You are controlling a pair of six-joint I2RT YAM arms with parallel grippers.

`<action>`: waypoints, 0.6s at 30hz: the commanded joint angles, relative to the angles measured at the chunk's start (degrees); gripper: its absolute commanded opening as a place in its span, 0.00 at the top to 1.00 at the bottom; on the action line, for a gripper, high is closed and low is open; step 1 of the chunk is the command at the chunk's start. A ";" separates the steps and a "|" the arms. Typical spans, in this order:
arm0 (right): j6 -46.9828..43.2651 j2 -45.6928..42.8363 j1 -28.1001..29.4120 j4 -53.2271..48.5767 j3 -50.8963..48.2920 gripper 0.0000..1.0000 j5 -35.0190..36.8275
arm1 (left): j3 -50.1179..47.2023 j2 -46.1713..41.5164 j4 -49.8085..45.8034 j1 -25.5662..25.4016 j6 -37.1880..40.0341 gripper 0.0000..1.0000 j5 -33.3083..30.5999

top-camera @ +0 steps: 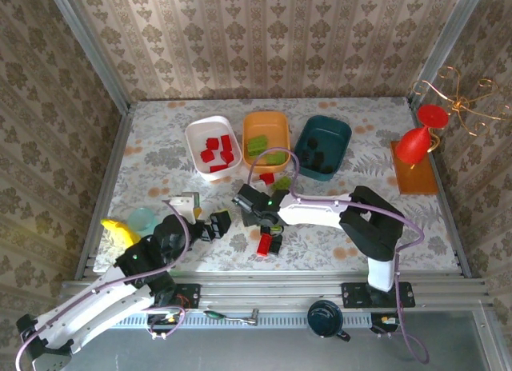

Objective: Sort the legos into containers by color
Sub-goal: Rotate the lego at the center of the table, then pick up the lego from the center of the table.

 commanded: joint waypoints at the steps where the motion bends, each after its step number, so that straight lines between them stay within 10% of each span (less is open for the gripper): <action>1: -0.96 0.25 0.60 -0.45 1.75 0.36 2.05 | 1.60 -0.90 -1.89 -0.19 1.39 0.00 -0.34; 7: -0.95 0.63 0.60 -1.09 1.19 0.29 6.23 | 1.60 -1.42 -1.99 -0.23 1.45 0.00 -0.61; 18: -1.92 7.50 -0.41 -2.58 4.98 0.49 4.79 | 3.95 -1.76 -3.99 -0.17 2.18 0.00 -1.12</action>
